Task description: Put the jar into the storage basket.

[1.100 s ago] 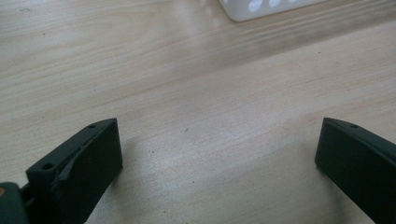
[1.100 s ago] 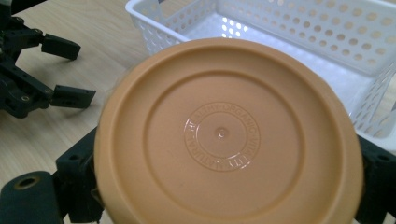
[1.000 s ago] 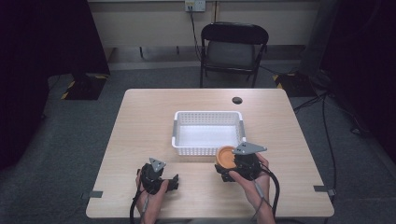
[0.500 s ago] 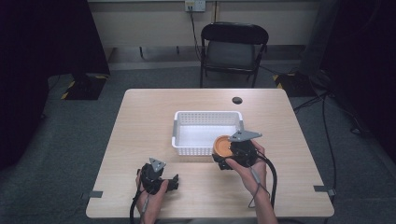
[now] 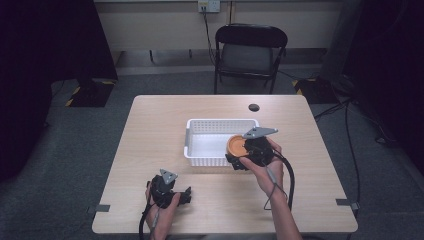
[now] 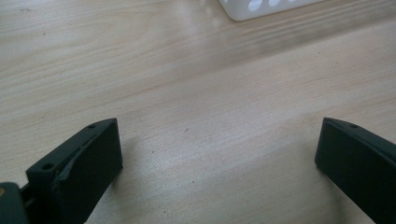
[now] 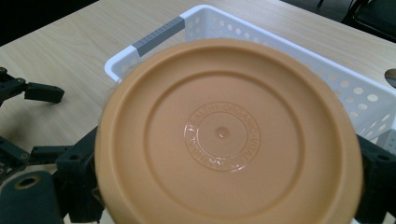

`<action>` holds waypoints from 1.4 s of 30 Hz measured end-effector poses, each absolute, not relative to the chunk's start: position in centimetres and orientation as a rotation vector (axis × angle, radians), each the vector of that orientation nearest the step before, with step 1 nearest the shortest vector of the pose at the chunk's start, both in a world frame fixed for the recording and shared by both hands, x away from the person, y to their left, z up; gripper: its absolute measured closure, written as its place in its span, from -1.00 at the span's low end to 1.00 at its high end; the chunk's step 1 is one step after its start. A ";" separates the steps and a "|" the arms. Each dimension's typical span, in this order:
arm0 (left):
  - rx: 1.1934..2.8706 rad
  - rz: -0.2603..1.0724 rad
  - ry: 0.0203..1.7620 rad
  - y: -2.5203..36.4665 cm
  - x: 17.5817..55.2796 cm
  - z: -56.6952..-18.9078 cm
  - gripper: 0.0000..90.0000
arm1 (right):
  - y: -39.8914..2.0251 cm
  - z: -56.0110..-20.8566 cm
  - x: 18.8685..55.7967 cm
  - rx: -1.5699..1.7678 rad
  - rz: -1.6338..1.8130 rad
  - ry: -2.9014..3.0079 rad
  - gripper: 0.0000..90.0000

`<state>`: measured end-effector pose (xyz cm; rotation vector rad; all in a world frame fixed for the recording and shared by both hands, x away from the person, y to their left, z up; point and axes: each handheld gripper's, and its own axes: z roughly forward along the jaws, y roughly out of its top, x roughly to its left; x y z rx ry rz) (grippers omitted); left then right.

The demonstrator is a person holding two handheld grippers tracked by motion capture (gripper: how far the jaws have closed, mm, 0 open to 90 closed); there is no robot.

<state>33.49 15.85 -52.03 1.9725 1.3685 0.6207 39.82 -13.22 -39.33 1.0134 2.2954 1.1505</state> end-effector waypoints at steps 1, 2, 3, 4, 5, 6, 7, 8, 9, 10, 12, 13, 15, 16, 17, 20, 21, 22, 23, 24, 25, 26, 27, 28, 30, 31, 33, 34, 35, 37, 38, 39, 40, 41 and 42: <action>1.972 0.621 1.369 15.9 33.5 -52.0 -0.99 | -13.1 -39.2 40.0 1.013 1.147 2.296 -0.80; 1.973 0.621 1.368 15.9 33.5 -52.0 -0.99 | -13.0 -39.1 40.2 1.011 1.144 2.297 -0.80; 1.973 0.621 1.368 15.9 33.5 -52.0 -0.99 | -12.8 -39.0 40.4 1.010 1.141 2.300 -0.80; 1.972 0.621 1.369 15.9 33.5 -52.0 -0.99 | -12.7 -39.0 40.6 1.005 1.140 2.302 -0.80; 1.972 0.621 1.369 15.9 33.5 -52.0 -0.99 | -12.6 -38.9 40.8 1.005 1.139 2.303 -0.80; 1.972 0.621 1.368 15.9 33.5 -52.0 -0.99 | -12.4 -38.8 40.9 1.004 1.136 2.304 -0.80; 1.972 0.621 1.369 15.8 33.5 -52.0 -0.99 | -12.3 -38.7 41.1 1.002 1.133 2.304 -0.80; 1.972 0.621 1.368 15.9 33.5 -52.0 -0.99 | -12.2 -38.6 41.3 1.003 1.131 2.305 -0.80; 1.973 0.621 1.368 15.9 33.5 -52.0 -0.99 | -12.0 -38.6 41.5 1.003 1.129 2.307 -0.80; 1.972 0.621 1.368 15.9 33.5 -52.0 -0.99 | -11.9 -38.5 41.7 1.002 1.126 2.311 -0.80; 1.972 0.621 1.368 15.9 33.5 -52.0 -1.00 | -11.6 -38.4 42.2 1.001 1.120 2.313 -0.80; 1.972 0.621 1.369 15.8 33.5 -52.0 -1.00 | -11.4 -38.4 42.4 0.998 1.118 2.313 -0.80; 1.973 0.621 1.368 15.9 33.5 -52.0 -0.99 | -11.2 -38.5 42.9 0.997 1.114 2.314 -0.80; 1.973 0.621 1.368 15.9 33.5 -52.0 -0.99 | -11.0 -38.5 43.2 0.998 1.112 2.318 -0.80; 1.973 0.621 1.368 15.9 33.5 -52.0 -0.99 | -10.9 -38.5 43.5 1.003 1.109 2.320 -0.80; 1.973 0.620 1.368 15.9 33.5 -52.0 -0.99 | -10.4 -38.6 44.1 0.997 1.101 2.320 -0.80; 1.973 0.620 1.368 15.9 33.5 -52.0 -1.00 | -10.3 -38.6 44.3 1.000 1.103 2.321 -0.80; 1.973 0.621 1.368 15.9 33.5 -52.0 -0.99 | -10.2 -38.6 44.5 1.004 1.104 2.320 -0.80; 1.973 0.620 1.368 15.9 33.5 -52.0 -0.99 | -10.1 -38.7 44.7 1.005 1.101 2.318 -0.80; 1.973 0.620 1.368 15.9 33.5 -52.0 -0.99 | -10.1 -38.7 44.8 1.008 1.099 2.316 -0.80; 1.973 0.620 1.368 15.9 33.5 -52.0 -1.00 | -10.0 -38.8 45.1 1.010 1.096 2.315 -0.80; 1.973 0.620 1.368 15.9 33.5 -52.0 -0.99 | -9.9 -38.9 45.3 1.012 1.094 2.314 -0.80; 1.973 0.620 1.368 15.9 33.5 -52.0 -0.99 | -9.8 -39.0 45.4 1.014 1.090 2.313 -0.80; 1.973 0.620 1.368 15.9 33.5 -52.0 -0.99 | -9.7 -39.1 45.6 1.013 1.087 2.311 -0.80; 1.973 0.620 1.368 15.9 33.5 -52.0 -0.99 | -9.6 -39.3 46.0 1.018 1.081 2.306 -0.80; 1.973 0.620 1.368 15.9 33.5 -52.0 -0.99 | -9.5 -39.4 46.1 1.017 1.082 2.305 -0.80; 1.971 0.620 1.369 15.8 33.5 -52.0 -0.99 | -9.5 -39.5 46.4 1.023 1.089 2.305 -0.80; 1.972 0.621 1.368 15.9 33.5 -52.0 -0.99 | -9.5 -39.7 46.6 1.028 1.092 2.302 -0.80; 1.973 0.620 1.368 15.9 33.5 -52.0 -0.99 | -9.5 -39.8 46.8 1.033 1.090 2.302 -0.80; 1.972 0.620 1.368 15.9 33.5 -52.0 -0.99 | -9.4 -40.2 47.1 1.035 1.080 2.303 -0.80; 1.973 0.620 1.369 15.9 33.5 -52.0 -1.00 | -9.3 -40.3 47.2 1.035 1.076 2.305 -0.80; 1.973 0.621 1.368 15.9 33.5 -52.0 -1.00 | -9.3 -40.6 47.4 1.039 1.074 2.305 -0.80; 1.972 0.620 1.369 15.9 33.5 -52.0 -1.00 | -9.2 -40.8 47.5 1.042 1.076 2.304 -0.80; 1.972 0.621 1.368 15.9 33.5 -52.0 -0.99 | -9.1 -41.1 47.7 1.048 1.075 2.305 -0.80; 1.973 0.621 1.368 15.9 33.5 -52.0 -0.99 | -9.0 -41.4 47.9 1.054 1.072 2.307 -0.80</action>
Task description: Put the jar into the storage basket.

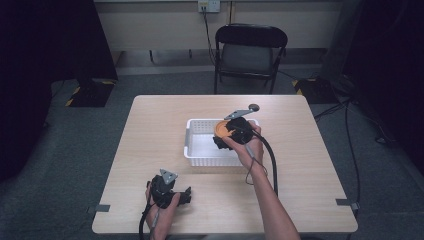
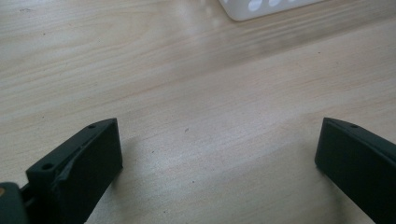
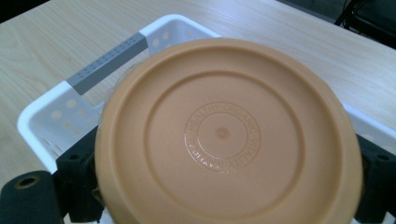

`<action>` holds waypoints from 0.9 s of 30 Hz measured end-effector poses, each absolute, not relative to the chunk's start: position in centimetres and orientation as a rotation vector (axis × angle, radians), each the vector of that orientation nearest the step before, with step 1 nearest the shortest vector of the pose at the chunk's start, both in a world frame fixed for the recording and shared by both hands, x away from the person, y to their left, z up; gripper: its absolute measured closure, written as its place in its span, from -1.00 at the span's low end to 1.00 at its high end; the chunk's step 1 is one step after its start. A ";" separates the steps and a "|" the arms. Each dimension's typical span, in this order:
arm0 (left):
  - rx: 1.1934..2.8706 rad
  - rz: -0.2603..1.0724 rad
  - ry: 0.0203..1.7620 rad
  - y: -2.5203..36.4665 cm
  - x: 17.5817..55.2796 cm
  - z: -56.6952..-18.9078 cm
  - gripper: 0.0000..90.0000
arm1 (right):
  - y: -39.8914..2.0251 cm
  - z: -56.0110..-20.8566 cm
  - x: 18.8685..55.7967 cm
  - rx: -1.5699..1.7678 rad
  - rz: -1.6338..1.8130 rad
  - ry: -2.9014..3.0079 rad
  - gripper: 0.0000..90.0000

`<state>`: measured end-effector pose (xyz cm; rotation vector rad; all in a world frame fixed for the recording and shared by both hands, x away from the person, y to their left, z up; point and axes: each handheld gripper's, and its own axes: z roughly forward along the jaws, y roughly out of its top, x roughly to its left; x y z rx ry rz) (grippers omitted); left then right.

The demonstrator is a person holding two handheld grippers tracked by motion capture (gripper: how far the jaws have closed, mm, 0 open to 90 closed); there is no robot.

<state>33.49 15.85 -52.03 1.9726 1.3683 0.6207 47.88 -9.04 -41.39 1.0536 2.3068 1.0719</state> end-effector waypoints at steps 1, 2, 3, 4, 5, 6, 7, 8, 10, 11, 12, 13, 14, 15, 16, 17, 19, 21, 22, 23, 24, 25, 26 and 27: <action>1.972 0.621 1.368 15.9 33.5 -52.0 -0.99 | -8.9 -41.6 48.0 1.059 1.068 2.307 -0.80; 1.972 0.621 1.369 15.9 33.5 -52.0 -0.99 | -8.9 -41.9 48.2 1.066 1.063 2.305 -0.80; 1.972 0.621 1.369 15.9 33.5 -52.0 -0.99 | -8.8 -42.1 48.4 1.072 1.059 2.306 -0.80; 1.972 0.621 1.368 15.9 33.5 -52.0 -1.00 | -8.7 -42.3 48.6 1.079 1.053 2.305 -0.80; 1.972 0.620 1.368 15.9 33.5 -52.0 -1.00 | -8.7 -42.5 48.7 1.082 1.052 2.304 -0.80; 1.972 0.620 1.369 15.9 33.5 -52.0 -0.99 | -8.6 -42.6 48.8 1.089 1.052 2.305 -0.80; 1.973 0.620 1.368 15.9 33.5 -52.0 -0.99 | -8.6 -42.8 49.0 1.094 1.050 2.306 -0.80; 1.973 0.620 1.368 15.9 33.5 -52.0 -1.00 | -8.5 -42.9 49.2 1.091 1.042 2.309 -0.80; 1.973 0.620 1.368 15.9 33.5 -52.0 -0.99 | -8.3 -43.2 49.5 1.097 1.022 2.310 -0.80; 1.973 0.620 1.368 15.9 33.5 -52.0 -0.99 | -8.3 -43.4 49.6 1.099 1.019 2.312 -0.80; 1.973 0.620 1.368 15.9 33.5 -52.0 -0.99 | -8.2 -43.6 49.8 1.107 1.013 2.316 -0.80; 1.973 0.620 1.368 15.9 33.5 -52.0 -0.99 | -8.2 -43.8 49.9 1.114 1.006 2.318 -0.80; 1.973 0.621 1.368 15.9 33.5 -52.0 -1.00 | -8.2 -44.0 50.1 1.119 0.998 2.320 -0.80; 1.973 0.621 1.368 15.9 33.5 -52.0 -0.99 | -8.1 -44.4 50.4 1.132 0.983 2.324 -0.80; 1.973 0.621 1.368 15.9 33.5 -52.0 -0.99 | -8.1 -44.4 50.4 1.132 0.983 2.324 -0.80; 1.973 0.621 1.368 15.9 33.5 -52.0 -0.99 | -8.2 -44.6 50.5 1.139 0.980 2.325 -0.80; 1.973 0.621 1.368 15.9 33.5 -52.0 -0.99 | -8.2 -44.7 50.7 1.149 0.973 2.334 -0.80; 1.973 0.621 1.368 15.9 33.5 -52.0 -1.00 | -8.1 -44.8 50.7 1.147 0.963 2.339 -0.80; 1.973 0.621 1.368 15.9 33.5 -52.0 -0.99 | -8.1 -44.8 50.8 1.151 0.959 2.340 -0.80; 1.973 0.621 1.368 15.9 33.5 -52.0 -0.99 | -8.0 -44.8 50.8 1.154 0.957 2.342 -0.80; 1.973 0.621 1.368 15.9 33.5 -52.0 -0.99 | -8.0 -44.8 50.8 1.157 0.957 2.344 -0.80; 1.973 0.621 1.368 15.9 33.5 -52.0 -1.00 | -8.0 -44.9 50.9 1.161 0.959 2.347 -0.80; 1.973 0.620 1.368 15.9 33.5 -52.0 -0.99 | -7.9 -44.9 50.9 1.164 0.957 2.353 -0.80; 1.973 0.621 1.368 15.9 33.5 -52.0 -0.99 | -7.8 -44.9 50.9 1.163 0.948 2.357 -0.80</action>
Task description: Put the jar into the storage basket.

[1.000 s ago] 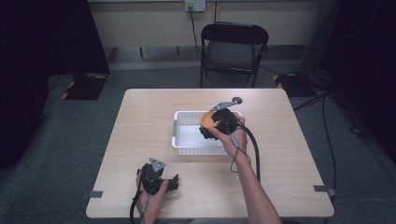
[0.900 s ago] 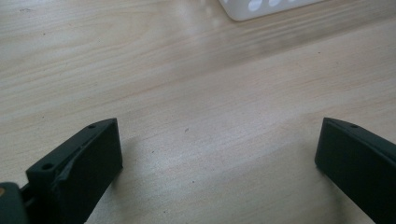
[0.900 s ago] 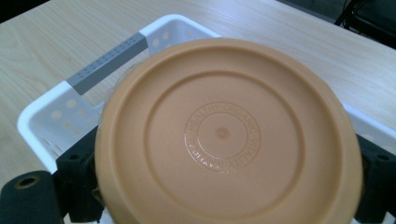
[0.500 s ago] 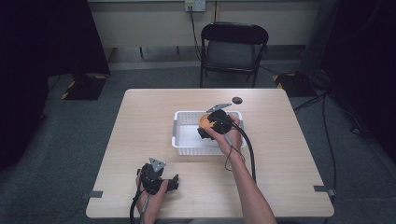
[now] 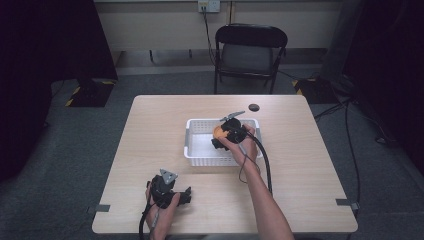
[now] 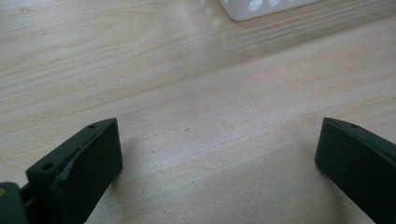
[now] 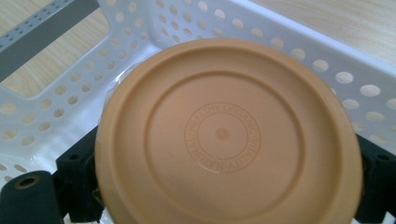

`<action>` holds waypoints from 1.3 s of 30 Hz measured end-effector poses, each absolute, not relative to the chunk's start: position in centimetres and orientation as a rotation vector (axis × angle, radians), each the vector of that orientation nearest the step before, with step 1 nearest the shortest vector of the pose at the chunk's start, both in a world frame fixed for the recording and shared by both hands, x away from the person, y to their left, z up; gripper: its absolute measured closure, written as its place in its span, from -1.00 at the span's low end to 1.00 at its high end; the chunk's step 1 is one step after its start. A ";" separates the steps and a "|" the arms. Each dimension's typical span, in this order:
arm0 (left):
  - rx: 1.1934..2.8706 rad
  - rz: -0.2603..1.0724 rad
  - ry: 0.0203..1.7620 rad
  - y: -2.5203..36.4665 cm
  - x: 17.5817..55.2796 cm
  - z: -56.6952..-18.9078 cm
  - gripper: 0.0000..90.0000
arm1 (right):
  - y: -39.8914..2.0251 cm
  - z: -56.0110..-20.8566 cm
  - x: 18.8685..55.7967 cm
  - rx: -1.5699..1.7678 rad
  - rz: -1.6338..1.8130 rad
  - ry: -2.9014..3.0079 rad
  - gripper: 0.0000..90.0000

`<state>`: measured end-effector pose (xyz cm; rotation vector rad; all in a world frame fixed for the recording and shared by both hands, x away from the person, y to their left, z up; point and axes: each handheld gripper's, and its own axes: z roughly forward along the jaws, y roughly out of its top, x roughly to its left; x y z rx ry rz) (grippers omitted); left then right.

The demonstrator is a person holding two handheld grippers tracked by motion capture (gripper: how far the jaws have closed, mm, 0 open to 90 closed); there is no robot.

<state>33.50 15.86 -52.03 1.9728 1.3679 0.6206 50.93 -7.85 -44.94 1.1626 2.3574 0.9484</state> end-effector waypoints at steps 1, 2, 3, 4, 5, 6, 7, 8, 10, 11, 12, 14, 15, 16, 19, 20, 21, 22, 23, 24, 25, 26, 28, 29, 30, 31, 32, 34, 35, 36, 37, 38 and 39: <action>1.973 0.621 1.368 15.9 33.5 -52.0 -0.99 | -7.8 -45.0 51.0 1.162 0.940 2.361 -0.80; 1.973 0.620 1.368 15.9 33.5 -52.0 -0.99 | -7.7 -45.0 51.0 1.171 0.937 2.358 -0.80; 1.973 0.621 1.368 15.9 33.5 -52.0 -0.99 | -7.7 -45.0 51.0 1.180 0.935 2.357 -0.80; 1.973 0.621 1.368 15.9 33.5 -52.0 -0.99 | -7.7 -45.1 51.0 1.182 0.931 2.362 -0.80; 1.973 0.621 1.368 15.9 33.5 -52.0 -0.99 | -7.7 -45.1 51.0 1.182 0.927 2.367 -0.80; 1.973 0.621 1.368 15.9 33.5 -52.0 -0.99 | -7.7 -45.2 51.1 1.184 0.921 2.372 -0.80; 1.973 0.621 1.368 15.9 33.5 -52.0 -0.99 | -7.6 -45.2 51.1 1.187 0.911 2.379 -0.80; 1.973 0.621 1.368 15.9 33.5 -52.0 -1.00 | -7.6 -45.3 51.1 1.190 0.903 2.383 -0.80; 1.973 0.620 1.368 15.9 33.5 -52.0 -0.99 | -7.6 -45.4 51.1 1.200 0.903 2.381 -0.80; 1.973 0.620 1.368 15.9 33.5 -52.0 -0.99 | -7.7 -45.4 51.1 1.204 0.907 2.380 -0.80; 1.973 0.620 1.368 15.9 33.5 -52.0 -1.00 | -7.7 -45.4 51.1 1.206 0.907 2.382 -0.80; 1.973 0.621 1.368 15.9 33.5 -52.0 -0.99 | -7.8 -45.5 51.1 1.208 0.911 2.384 -0.80; 1.972 0.621 1.368 15.9 33.5 -52.0 -0.99 | -7.9 -45.5 51.1 1.206 0.914 2.385 -0.80; 1.972 0.621 1.368 15.9 33.5 -52.0 -1.00 | -8.0 -45.5 51.0 1.208 0.912 2.390 -0.80; 1.973 0.620 1.368 15.9 33.5 -52.0 -0.99 | -8.1 -45.5 50.8 1.203 0.897 2.404 -0.80; 1.973 0.620 1.368 15.9 33.5 -52.0 -0.99 | -8.1 -45.6 50.7 1.203 0.893 2.403 -0.80; 1.973 0.621 1.368 15.9 33.5 -52.0 -1.00 | -8.1 -45.6 50.6 1.197 0.892 2.399 -0.80; 1.973 0.621 1.368 15.9 33.5 -52.0 -1.00 | -8.0 -45.7 50.6 1.191 0.893 2.393 -0.80; 1.973 0.621 1.368 15.9 33.5 -52.0 -0.99 | -8.0 -45.7 50.5 1.190 0.896 2.386 -0.80; 1.973 0.621 1.368 15.9 33.5 -52.0 -0.99 | -8.0 -45.7 50.5 1.190 0.900 2.383 -0.80; 1.973 0.621 1.368 15.9 33.5 -52.0 -1.00 | -8.1 -45.8 50.5 1.193 0.905 2.380 -0.80; 1.973 0.621 1.368 15.9 33.5 -52.0 -0.99 | -8.1 -45.8 50.5 1.198 0.910 2.378 -0.80; 1.973 0.621 1.368 15.9 33.5 -52.0 -0.99 | -8.1 -45.8 50.5 1.204 0.913 2.376 -0.81; 1.973 0.621 1.368 15.9 33.5 -52.0 -1.00 | -8.1 -45.8 50.5 1.205 0.912 2.375 -0.81; 1.973 0.621 1.368 15.9 33.5 -52.0 -0.99 | -8.1 -45.8 50.5 1.209 0.912 2.375 -0.81; 1.972 0.621 1.368 15.9 33.5 -52.0 -0.99 | -8.1 -45.8 50.5 1.211 0.911 2.376 -0.81; 1.973 0.621 1.368 15.9 33.5 -52.0 -1.00 | -8.1 -45.8 50.5 1.211 0.911 2.376 -0.81; 1.972 0.621 1.368 15.9 33.5 -52.0 -0.99 | -8.1 -45.8 50.5 1.215 0.914 2.379 -0.83; 1.972 0.621 1.368 15.9 33.5 -52.0 -0.99 | -8.2 -45.8 50.5 1.212 0.915 2.380 -0.85; 1.973 0.621 1.368 15.9 33.5 -52.0 -0.99 | -8.2 -45.8 50.5 1.213 0.918 2.380 -0.88; 1.973 0.621 1.368 15.9 33.5 -52.0 -0.99 | -8.2 -45.8 50.6 1.214 0.921 2.380 -0.90; 1.972 0.621 1.368 15.9 33.5 -52.0 -0.99 | -8.2 -45.8 50.5 1.210 0.925 2.382 -0.90; 1.973 0.621 1.368 15.9 33.5 -52.0 -0.99 | -8.2 -45.8 50.5 1.208 0.926 2.384 -0.91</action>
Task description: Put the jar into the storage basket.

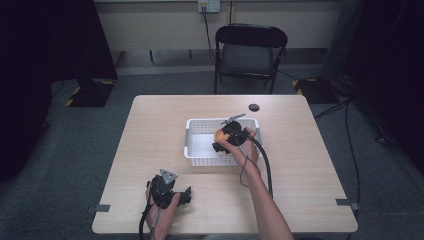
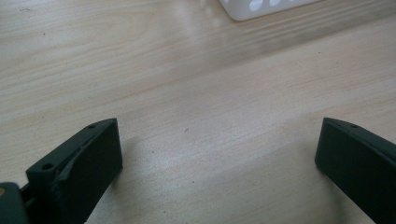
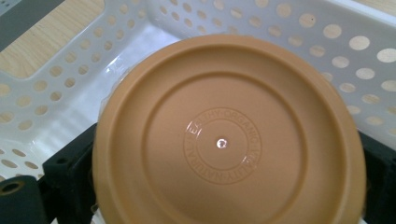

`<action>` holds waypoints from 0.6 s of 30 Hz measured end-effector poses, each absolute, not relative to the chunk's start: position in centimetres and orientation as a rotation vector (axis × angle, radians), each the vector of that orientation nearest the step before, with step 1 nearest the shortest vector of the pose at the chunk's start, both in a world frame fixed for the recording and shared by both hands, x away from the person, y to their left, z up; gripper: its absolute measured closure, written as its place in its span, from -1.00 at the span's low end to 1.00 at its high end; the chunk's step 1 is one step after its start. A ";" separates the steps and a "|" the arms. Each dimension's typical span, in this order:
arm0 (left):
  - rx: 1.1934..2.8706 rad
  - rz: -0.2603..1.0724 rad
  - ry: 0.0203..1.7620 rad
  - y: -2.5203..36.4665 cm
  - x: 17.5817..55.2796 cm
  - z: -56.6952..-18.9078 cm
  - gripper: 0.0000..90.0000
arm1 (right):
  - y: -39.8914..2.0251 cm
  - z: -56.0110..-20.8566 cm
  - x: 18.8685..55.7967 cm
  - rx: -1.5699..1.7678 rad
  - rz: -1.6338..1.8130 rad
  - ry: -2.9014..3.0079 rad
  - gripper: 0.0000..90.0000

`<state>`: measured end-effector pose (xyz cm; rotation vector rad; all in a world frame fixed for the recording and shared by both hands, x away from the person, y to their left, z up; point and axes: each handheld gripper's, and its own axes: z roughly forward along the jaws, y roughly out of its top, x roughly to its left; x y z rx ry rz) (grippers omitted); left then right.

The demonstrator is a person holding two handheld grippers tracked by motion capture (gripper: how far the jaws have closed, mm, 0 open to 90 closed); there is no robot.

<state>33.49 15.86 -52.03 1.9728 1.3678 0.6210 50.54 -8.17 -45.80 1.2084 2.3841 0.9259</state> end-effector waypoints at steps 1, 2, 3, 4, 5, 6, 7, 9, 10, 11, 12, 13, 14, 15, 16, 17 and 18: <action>1.973 0.621 1.368 15.9 33.5 -52.0 -0.99 | -8.2 -45.8 50.5 1.208 0.926 2.384 -0.93; 1.973 0.621 1.368 15.9 33.5 -52.0 -0.99 | -8.2 -45.8 50.5 1.203 0.930 2.384 -0.93; 1.973 0.621 1.368 15.9 33.5 -52.0 -0.99 | -8.2 -45.8 50.5 1.201 0.932 2.383 -0.93; 1.973 0.621 1.368 15.9 33.5 -52.0 -0.99 | -8.2 -45.8 50.5 1.203 0.933 2.381 -0.93; 1.973 0.621 1.368 15.9 33.5 -52.0 -0.99 | -8.2 -45.8 50.5 1.205 0.934 2.378 -0.93; 1.973 0.621 1.368 15.9 33.5 -52.0 -0.99 | -8.2 -45.8 50.5 1.206 0.935 2.377 -0.93; 1.973 0.621 1.368 15.9 33.5 -52.0 -1.00 | -8.2 -45.8 50.5 1.206 0.939 2.374 -0.93; 1.973 0.621 1.368 15.9 33.5 -52.0 -0.99 | -8.3 -45.7 50.4 1.202 0.950 2.362 -0.93; 1.972 0.621 1.368 15.9 33.5 -52.0 -1.00 | -8.3 -45.7 50.4 1.209 0.957 2.356 -0.93; 1.973 0.621 1.368 15.9 33.5 -52.0 -0.99 | -8.3 -45.7 50.4 1.212 0.962 2.350 -0.93; 1.973 0.621 1.368 15.9 33.5 -52.0 -0.99 | -8.4 -45.7 50.4 1.216 0.968 2.348 -0.93; 1.973 0.621 1.368 15.9 33.5 -52.0 -0.99 | -8.5 -45.7 50.4 1.222 0.971 2.348 -0.93; 1.973 0.621 1.368 15.9 33.5 -52.0 -0.99 | -8.5 -45.7 50.4 1.227 0.972 2.342 -0.92; 1.973 0.621 1.368 15.9 33.5 -52.0 -0.99 | -8.5 -45.7 50.4 1.229 0.973 2.336 -0.92; 1.972 0.621 1.368 15.9 33.5 -52.0 -1.00 | -8.5 -45.7 50.3 1.228 0.977 2.335 -0.92; 1.973 0.621 1.368 15.9 33.5 -52.0 -0.99 | -8.5 -45.7 50.3 1.232 0.979 2.333 -0.92; 1.973 0.621 1.368 15.9 33.5 -52.0 -1.00 | -8.6 -45.7 50.4 1.236 0.979 2.330 -0.93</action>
